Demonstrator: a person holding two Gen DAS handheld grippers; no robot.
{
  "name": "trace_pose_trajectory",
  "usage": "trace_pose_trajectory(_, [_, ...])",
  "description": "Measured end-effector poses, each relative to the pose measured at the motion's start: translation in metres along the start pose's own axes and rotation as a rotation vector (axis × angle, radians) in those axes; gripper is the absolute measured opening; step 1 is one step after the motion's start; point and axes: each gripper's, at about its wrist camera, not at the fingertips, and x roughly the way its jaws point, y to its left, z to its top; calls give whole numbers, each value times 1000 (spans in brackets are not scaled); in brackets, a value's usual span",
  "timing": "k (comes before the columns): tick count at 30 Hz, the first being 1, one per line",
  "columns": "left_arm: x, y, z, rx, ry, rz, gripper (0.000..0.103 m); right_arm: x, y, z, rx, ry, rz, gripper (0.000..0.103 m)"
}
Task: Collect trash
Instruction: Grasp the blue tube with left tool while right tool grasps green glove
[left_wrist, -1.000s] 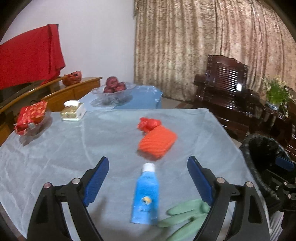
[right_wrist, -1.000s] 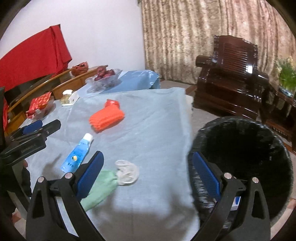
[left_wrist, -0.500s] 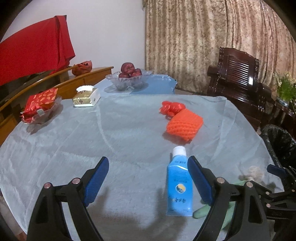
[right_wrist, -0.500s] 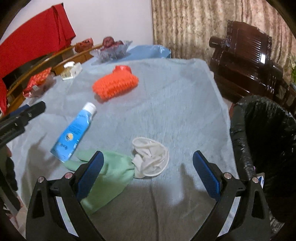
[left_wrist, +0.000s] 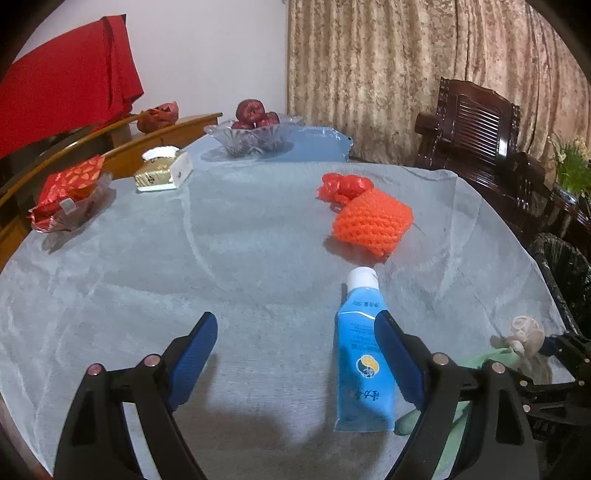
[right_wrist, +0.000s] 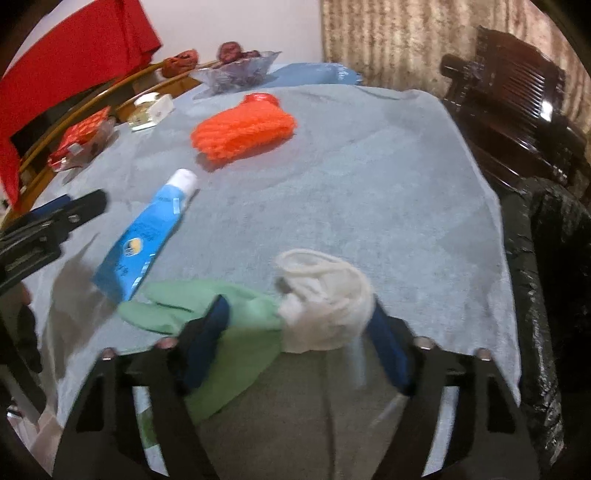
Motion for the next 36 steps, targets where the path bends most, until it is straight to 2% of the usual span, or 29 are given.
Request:
trace_pose_trajectory(9, [18, -15, 1, 16, 40, -31, 85, 0, -5, 9, -31, -14, 21, 43])
trace_pose_trajectory(18, [46, -28, 6, 16, 104, -51, 85, 0, -29, 37, -42, -52, -22, 42])
trace_pose_trajectory(28, [74, -30, 5, 1, 190, -45, 83, 10, -39, 36, -26, -34, -26, 42])
trace_pose_trajectory(31, [75, -30, 7, -4, 183, -57, 72, 11, -41, 37, -14, -34, -18, 42])
trace_pose_trajectory(32, [75, -30, 8, -8, 179, -59, 61, 10, -41, 38, -13, -36, -16, 42])
trace_pose_trajectory(33, [74, -29, 9, -10, 172, -61, 44, 10, -41, 39, -11, -38, -14, 42])
trace_pose_trajectory(36, [73, -29, 12, -24, 173, -69, 44, 6, -42, 42, -5, -50, -9, 42])
